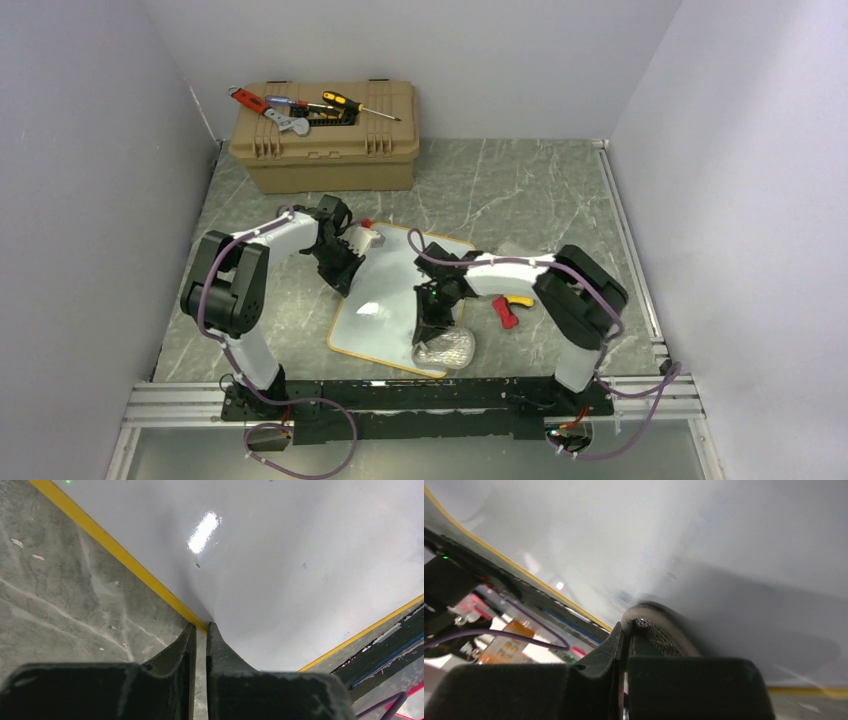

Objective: Erase the whiteboard
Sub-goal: Erase the whiteboard at the center of the board.

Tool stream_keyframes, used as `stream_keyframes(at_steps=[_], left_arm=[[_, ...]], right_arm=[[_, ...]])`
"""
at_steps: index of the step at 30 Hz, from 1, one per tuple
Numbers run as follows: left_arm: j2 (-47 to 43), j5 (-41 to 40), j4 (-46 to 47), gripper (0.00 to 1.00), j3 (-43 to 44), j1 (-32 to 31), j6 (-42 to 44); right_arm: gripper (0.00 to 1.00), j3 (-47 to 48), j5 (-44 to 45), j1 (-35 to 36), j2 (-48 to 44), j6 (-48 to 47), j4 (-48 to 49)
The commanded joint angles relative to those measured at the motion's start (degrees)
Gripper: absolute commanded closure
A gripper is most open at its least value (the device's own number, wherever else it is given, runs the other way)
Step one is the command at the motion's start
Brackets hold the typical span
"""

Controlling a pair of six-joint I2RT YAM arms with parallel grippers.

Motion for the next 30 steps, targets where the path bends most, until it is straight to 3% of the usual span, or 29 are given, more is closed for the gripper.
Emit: stream_keyframes(at_steps=[1,4,10,13,17,22,24,26,30], left_arm=[[6.1,-2.4,4.4,0.92,-3.6,-1.8,2.2],[6.5,-2.7,3.9,0.96,-3.3,-1.8,2.7],[6.9,-4.4,3.2,1.00,-3.1,-1.9,3.9],[7.5,-4.8,2.6,1.00,-2.5,-1.9,3.8],[8.1,-4.3,2.0,1.00,-1.8,-1.9,3.5],[8.1,-3.5,2.3,1.00,-1.6,-2.1,2.6],[8.2,-3.5,2.0,1.00,-1.4,-2.2,2.7],[8.2,-3.5,1.9,1.00,-1.5,-2.2,2.9],[8.1,-3.5,1.9,1.00,-1.5,-2.2,3.2]], right_arm=[[1.00,7.5,7.8,1.8,14.0,1.0,12.3],[1.00,11.2,8.1,2.0,16.1,0.1,10.4],[1.00,-9.8,12.1,-3.2,1.0,-1.5,10.4],[1.00,-15.7,13.5,-3.8,-4.7,-2.5,8.3],[1.00,-13.5,13.2,-2.9,-3.1,-2.2,9.0],[1.00,6.3,10.7,1.4,12.4,-4.4,7.6],[1.00,10.1,11.1,1.6,14.9,-4.7,5.6],[1.00,7.4,12.7,0.7,12.9,-4.7,4.7],[1.00,-9.1,14.1,-4.5,1.8,-4.0,5.4]])
